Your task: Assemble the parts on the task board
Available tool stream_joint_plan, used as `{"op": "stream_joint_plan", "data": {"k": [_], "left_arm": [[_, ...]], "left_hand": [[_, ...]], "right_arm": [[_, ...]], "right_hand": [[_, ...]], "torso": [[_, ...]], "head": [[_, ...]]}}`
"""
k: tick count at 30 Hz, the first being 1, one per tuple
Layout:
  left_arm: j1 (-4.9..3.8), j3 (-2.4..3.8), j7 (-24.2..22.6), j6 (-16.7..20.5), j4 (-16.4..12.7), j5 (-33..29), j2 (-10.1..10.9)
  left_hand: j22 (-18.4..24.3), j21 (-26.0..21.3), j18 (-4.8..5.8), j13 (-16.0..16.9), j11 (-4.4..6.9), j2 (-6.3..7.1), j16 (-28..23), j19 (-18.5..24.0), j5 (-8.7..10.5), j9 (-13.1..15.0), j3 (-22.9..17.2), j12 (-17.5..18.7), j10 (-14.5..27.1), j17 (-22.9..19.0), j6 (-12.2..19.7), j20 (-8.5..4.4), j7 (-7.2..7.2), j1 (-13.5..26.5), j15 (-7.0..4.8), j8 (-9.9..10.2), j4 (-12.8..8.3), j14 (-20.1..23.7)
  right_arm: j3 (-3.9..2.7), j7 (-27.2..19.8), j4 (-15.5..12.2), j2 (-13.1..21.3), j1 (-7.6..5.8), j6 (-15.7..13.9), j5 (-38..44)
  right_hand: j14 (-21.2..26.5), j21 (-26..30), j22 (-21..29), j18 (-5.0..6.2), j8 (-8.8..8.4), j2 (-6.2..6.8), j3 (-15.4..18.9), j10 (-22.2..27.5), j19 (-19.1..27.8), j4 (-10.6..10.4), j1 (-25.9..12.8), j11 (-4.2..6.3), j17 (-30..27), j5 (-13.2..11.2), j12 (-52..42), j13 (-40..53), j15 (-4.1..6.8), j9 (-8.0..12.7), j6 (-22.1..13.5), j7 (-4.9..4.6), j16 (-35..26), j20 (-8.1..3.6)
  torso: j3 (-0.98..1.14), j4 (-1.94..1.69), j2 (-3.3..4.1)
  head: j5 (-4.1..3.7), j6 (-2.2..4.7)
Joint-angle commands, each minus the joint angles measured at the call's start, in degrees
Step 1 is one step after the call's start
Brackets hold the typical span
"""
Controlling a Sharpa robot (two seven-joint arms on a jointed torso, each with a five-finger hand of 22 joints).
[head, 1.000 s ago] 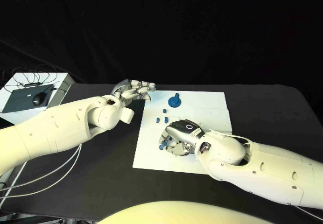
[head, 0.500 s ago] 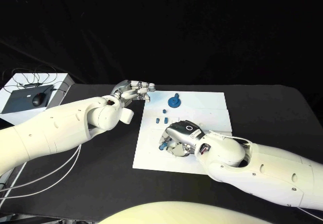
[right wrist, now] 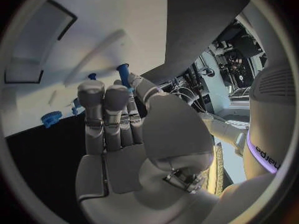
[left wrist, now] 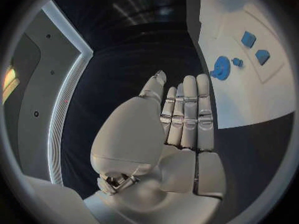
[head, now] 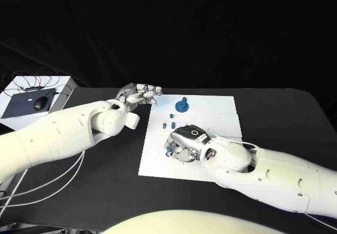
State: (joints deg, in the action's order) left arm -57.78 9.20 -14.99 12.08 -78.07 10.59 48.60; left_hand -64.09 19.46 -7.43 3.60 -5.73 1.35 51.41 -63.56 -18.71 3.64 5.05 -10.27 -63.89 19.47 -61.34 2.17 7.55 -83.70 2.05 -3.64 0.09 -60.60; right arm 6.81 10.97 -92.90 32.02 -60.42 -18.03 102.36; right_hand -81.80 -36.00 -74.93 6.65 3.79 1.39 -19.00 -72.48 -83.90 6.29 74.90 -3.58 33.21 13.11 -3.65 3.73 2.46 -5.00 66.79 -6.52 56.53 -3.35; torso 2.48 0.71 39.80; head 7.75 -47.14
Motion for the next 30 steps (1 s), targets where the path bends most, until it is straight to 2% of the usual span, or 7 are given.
{"op": "stream_joint_plan", "data": {"k": [1, 5, 15, 21, 23, 30], "left_arm": [[-0.03, 0.04, -0.25, -0.53, -0.19, -0.21, -0.01], [-0.03, 0.04, -0.23, -0.52, -0.2, -0.21, 0.03], [-0.03, 0.04, -0.12, -0.64, -0.21, -0.21, 0.04], [-0.03, 0.04, -0.07, -0.67, -0.19, -0.21, 0.09], [-0.03, 0.04, -0.06, -0.66, -0.19, -0.21, 0.1], [-0.03, 0.04, -0.01, -0.68, -0.17, -0.21, 0.11]], "left_hand": [[-0.05, -0.18, -0.09, 0.03, 0.0, -0.52, -0.22, -0.36, 0.12, 0.07, 0.1, -0.4, 0.54, 0.09, 0.06, 0.04, -0.09, -0.09, -0.09, -0.37, -0.03, -0.18], [-0.05, -0.18, -0.09, 0.03, 0.0, -0.52, -0.22, -0.36, 0.12, 0.07, 0.1, -0.4, 0.54, 0.09, 0.06, 0.04, -0.09, -0.09, -0.09, -0.37, -0.03, -0.18], [-0.05, -0.18, -0.09, 0.03, 0.0, -0.52, -0.22, -0.36, 0.12, 0.07, 0.1, -0.4, 0.54, 0.09, 0.06, 0.04, -0.09, -0.09, -0.09, -0.37, -0.03, -0.18], [-0.05, -0.18, -0.09, 0.03, 0.0, -0.52, -0.22, -0.36, 0.12, 0.07, 0.1, -0.4, 0.54, 0.09, 0.06, 0.04, -0.09, -0.09, -0.09, -0.37, -0.03, -0.18], [-0.05, -0.18, -0.09, 0.03, 0.0, -0.52, -0.22, -0.36, 0.12, 0.07, 0.1, -0.4, 0.54, 0.09, 0.06, 0.04, -0.09, -0.09, -0.09, -0.37, -0.03, -0.18], [-0.05, -0.18, -0.09, 0.03, 0.0, -0.52, -0.22, -0.36, 0.12, 0.07, 0.1, -0.4, 0.54, 0.09, 0.06, 0.04, -0.09, -0.09, -0.09, -0.37, -0.03, -0.18]], "right_arm": [[0.26, 0.56, 0.91, -0.5, 0.23, 0.25, -0.61], [0.4, 0.46, 1.49, -0.97, 0.47, -0.7, -1.28], [0.49, -0.51, 1.36, -0.84, 0.73, -2.6, -2.53], [0.49, -1.03, 0.82, -0.25, 0.84, -3.61, -2.87], [0.49, -1.18, 0.57, -0.03, 0.87, -3.87, -2.91], [0.49, -1.49, -0.13, 0.45, 1.03, -5.29, -2.98]], "right_hand": [[0.07, 0.45, -4.33, 1.07, -0.24, 1.75, 0.97, -0.07, -2.9, -0.53, -0.88, 0.53, -0.13, -0.27, 0.25, -0.21, -0.14, 0.7, -0.55, 0.01, -0.41, 0.2], [0.02, 1.14, -4.21, 1.27, -0.23, 2.64, 2.23, 1.66, -2.94, -1.67, -1.01, -0.02, -0.31, -0.02, 0.25, -0.22, -0.46, 1.09, -2.41, -0.3, -0.49, 0.45], [0.17, 3.89, -3.69, 1.88, -0.22, 4.47, 6.73, 4.09, -2.87, -3.79, -1.01, -0.62, -0.82, 0.57, 0.2, -0.18, -0.91, 1.07, -3.6, -0.04, -0.82, 1.0], [0.14, 5.34, -3.46, 2.14, -0.23, 4.04, 11.59, 4.92, -2.95, -4.39, 0.06, -0.79, -1.08, 0.79, 0.2, -0.15, -1.03, 1.06, -3.99, 0.0, -1.14, 1.22], [0.07, 5.59, -3.54, 2.19, -0.28, 3.26, 13.89, 4.98, -3.04, -4.63, 0.95, -0.79, -1.14, 0.79, 0.23, -0.16, -1.01, 1.07, -3.92, 0.01, -1.2, 1.24], [0.09, 5.65, -3.56, 2.18, -0.26, 3.27, 14.3, 5.0, -3.04, -4.53, 1.22, -0.79, -1.16, 0.83, 0.2, -0.15, -1.02, 1.09, -3.96, 0.04, -1.22, 1.24]], "torso": [[-0.01, -0.11, 0.06], [0.0, -0.04, 0.02], [0.03, 0.05, -0.03], [0.06, 0.02, -0.02], [0.04, 0.02, -0.02], [0.07, 0.03, 0.0]], "head": [[0.0, -0.02], [0.09, -0.14], [0.17, -0.22], [0.24, -0.22], [0.24, -0.24], [0.3, -0.18]]}}
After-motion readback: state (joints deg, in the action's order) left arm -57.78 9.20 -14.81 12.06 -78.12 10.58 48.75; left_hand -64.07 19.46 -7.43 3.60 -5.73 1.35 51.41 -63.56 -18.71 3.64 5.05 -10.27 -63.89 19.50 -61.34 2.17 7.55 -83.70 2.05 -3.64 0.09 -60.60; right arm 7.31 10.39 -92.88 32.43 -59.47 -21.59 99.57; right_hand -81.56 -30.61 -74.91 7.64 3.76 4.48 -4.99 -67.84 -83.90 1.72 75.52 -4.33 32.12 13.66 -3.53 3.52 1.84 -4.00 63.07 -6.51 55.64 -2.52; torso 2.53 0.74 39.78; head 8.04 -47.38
